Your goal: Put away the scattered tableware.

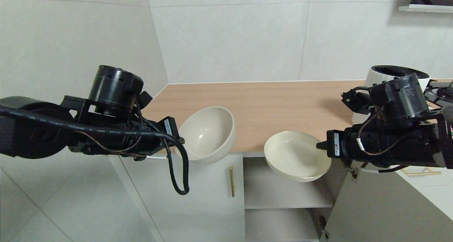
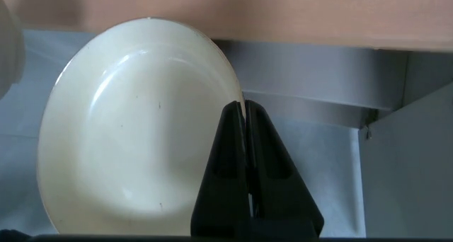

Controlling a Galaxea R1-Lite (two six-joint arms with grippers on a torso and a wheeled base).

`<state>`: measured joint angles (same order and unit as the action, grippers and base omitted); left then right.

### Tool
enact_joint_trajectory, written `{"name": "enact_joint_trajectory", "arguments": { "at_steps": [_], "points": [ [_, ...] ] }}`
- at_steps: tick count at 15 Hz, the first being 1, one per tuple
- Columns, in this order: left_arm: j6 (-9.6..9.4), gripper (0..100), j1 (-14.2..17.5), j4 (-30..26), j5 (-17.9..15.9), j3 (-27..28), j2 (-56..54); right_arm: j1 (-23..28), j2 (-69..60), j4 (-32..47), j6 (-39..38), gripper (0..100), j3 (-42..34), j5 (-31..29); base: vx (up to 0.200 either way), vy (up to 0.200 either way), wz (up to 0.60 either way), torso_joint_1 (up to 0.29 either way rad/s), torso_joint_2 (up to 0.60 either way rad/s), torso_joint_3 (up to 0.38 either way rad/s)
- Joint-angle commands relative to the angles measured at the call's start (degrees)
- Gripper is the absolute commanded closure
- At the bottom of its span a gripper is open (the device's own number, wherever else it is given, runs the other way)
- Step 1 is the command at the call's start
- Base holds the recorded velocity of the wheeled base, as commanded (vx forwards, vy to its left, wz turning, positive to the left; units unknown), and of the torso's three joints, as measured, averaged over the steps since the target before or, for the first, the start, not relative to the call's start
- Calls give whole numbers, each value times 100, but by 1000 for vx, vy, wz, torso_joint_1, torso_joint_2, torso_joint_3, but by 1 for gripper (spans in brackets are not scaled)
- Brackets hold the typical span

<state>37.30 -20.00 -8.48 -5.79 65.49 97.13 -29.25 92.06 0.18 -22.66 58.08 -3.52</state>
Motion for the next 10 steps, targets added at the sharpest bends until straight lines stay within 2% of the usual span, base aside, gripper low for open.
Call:
{"name": "enact_joint_trajectory", "arguments": {
  "at_steps": [1,10],
  "points": [
    [5,100,-3,-4,-1,-1,16,-2,31,-1,-1,100,2,1,0,0,0,-124,325,173],
    [-4,100,-3,-4,-1,-1,16,-11,75,-1,7,100,-7,1,0,0,0,-186,462,276]
  ]
}}
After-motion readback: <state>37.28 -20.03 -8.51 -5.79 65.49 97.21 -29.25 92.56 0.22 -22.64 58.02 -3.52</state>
